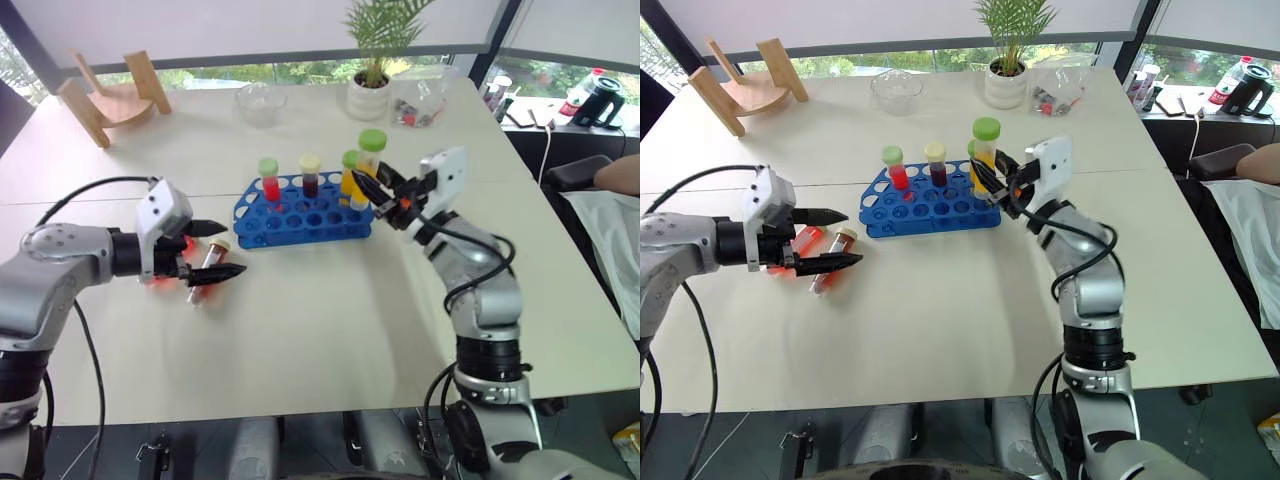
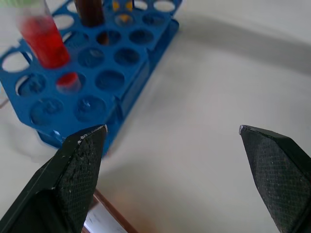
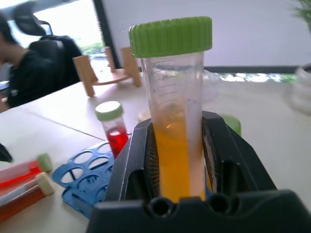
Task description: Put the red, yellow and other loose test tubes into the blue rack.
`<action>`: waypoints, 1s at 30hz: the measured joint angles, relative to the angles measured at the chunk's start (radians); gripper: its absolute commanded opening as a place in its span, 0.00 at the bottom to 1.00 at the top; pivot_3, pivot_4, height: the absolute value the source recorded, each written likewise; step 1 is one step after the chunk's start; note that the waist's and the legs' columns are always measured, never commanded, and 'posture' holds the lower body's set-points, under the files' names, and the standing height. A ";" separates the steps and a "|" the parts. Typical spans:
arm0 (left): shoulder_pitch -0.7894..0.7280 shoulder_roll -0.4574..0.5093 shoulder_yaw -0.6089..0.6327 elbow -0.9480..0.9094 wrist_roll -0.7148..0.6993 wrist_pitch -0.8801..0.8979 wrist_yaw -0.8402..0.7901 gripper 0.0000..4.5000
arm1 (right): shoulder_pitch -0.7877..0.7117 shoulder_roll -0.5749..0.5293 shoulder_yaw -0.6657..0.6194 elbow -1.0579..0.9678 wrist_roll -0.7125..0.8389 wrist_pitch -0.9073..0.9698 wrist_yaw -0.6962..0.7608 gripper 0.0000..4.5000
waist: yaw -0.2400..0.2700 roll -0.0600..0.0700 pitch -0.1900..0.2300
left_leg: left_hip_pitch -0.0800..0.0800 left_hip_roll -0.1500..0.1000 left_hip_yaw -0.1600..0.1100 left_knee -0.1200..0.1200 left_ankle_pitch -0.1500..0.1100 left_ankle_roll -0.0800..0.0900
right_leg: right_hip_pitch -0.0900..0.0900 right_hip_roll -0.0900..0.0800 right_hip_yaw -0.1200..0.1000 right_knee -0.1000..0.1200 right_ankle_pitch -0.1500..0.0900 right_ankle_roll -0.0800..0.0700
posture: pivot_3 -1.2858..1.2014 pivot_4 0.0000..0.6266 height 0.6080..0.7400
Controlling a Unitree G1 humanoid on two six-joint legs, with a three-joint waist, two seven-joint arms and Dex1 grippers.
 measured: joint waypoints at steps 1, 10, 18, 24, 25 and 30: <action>-0.004 0.000 -0.005 0.008 0.007 -0.001 -0.004 1.00 | -0.001 0.002 0.006 0.018 -0.008 -0.039 -0.023 0.18 | -0.002 0.000 0.000 | 0.000 0.000 0.000 0.000 0.000 0.000 | 0.000 0.000 0.000 0.000 0.000 0.000 | 0.52 0.24 1.00; -0.015 -0.004 -0.038 0.047 0.042 -0.013 -0.006 1.00 | 0.028 -0.008 0.048 0.179 -0.010 -0.146 -0.059 0.18 | -0.008 0.000 0.000 | 0.001 0.001 0.000 -0.002 0.000 0.000 | -0.001 0.002 0.000 0.000 0.000 -0.001 | 0.52 0.24 1.00; 0.005 -0.025 -0.040 0.045 0.061 -0.023 0.005 1.00 | 0.016 -0.014 0.096 0.219 -0.012 -0.197 -0.063 0.18 | -0.006 0.000 0.000 | 0.001 0.001 0.000 -0.001 0.000 0.000 | 0.000 0.001 0.000 0.000 0.000 0.000 | 0.52 0.24 1.00; 0.013 -0.033 -0.040 0.044 0.070 -0.028 0.009 1.00 | 0.015 -0.017 0.129 0.298 -0.042 -0.233 -0.073 0.18 | -0.006 0.000 0.000 | 0.001 0.001 0.000 -0.001 0.000 0.000 | 0.000 0.001 0.000 0.000 0.000 0.000 | 0.52 0.24 1.00; 0.019 -0.035 -0.040 0.044 0.072 -0.028 0.011 1.00 | 0.015 -0.018 0.135 0.303 -0.048 -0.246 -0.074 0.18 | -0.006 0.000 0.000 | 0.001 0.001 0.000 -0.001 0.000 0.000 | 0.000 0.001 0.000 0.000 0.000 0.000 | 0.52 0.24 1.00; 0.026 -0.046 -0.040 0.043 0.075 -0.030 0.020 1.00 | 0.015 -0.022 0.142 0.308 -0.052 -0.259 -0.085 0.51 | -0.006 0.000 0.000 | 0.001 0.001 0.000 -0.001 0.000 0.000 | 0.000 0.001 0.000 0.001 0.000 0.000 | 0.52 0.24 1.00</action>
